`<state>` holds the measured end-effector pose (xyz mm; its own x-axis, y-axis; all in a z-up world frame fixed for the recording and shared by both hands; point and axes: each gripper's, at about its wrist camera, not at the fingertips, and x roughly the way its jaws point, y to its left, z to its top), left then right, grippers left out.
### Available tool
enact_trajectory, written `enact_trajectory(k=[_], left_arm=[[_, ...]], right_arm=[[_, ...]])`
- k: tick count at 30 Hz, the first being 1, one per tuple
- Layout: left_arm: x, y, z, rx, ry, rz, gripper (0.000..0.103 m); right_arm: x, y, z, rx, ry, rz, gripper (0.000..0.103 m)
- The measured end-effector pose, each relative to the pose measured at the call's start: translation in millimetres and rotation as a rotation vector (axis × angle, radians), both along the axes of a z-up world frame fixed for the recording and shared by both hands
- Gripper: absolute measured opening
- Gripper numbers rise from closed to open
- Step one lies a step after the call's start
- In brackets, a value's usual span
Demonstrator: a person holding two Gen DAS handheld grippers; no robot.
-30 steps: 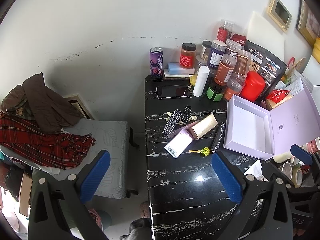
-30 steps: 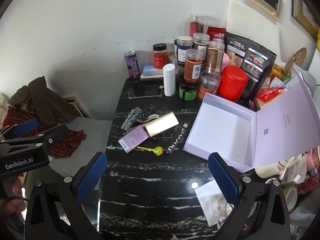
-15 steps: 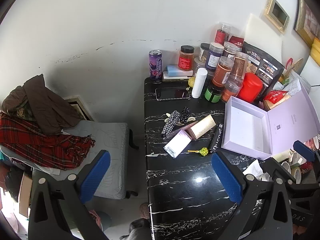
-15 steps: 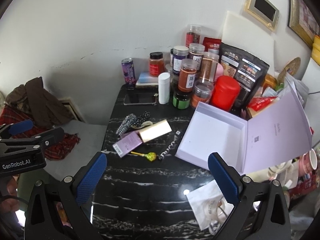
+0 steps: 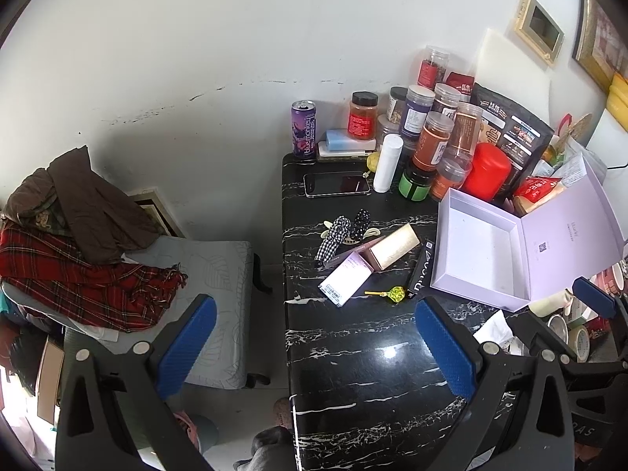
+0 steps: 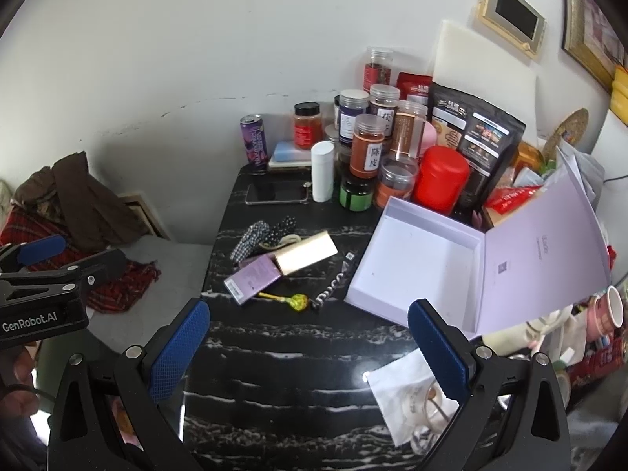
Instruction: Organize rigid objects
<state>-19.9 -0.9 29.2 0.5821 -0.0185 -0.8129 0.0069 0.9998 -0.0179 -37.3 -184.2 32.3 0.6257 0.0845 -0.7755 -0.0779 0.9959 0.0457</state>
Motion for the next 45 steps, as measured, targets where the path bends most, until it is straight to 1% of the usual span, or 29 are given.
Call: enact_trajectory(k=[17,26,35,45], left_arm=[[-14,2,6,0.000,-0.011,0.003,0.103],[-14,2,0,0.004,-0.003,-0.002,0.103],[5,2,-22,-0.011,0.039,-0.045,0.103],[42,0,-64,-0.041,0.103,-0.115,0.103]], right_arm=[[-14,0,3,0.019,-0.005,0.018,0.103],[-16,0,1,0.029,0.001,0.026,0.103],[-1,-2,-21,0.051,0.047,0.019,0.103],[29,-5,-54,0.075,0.103,-0.013,0.100]])
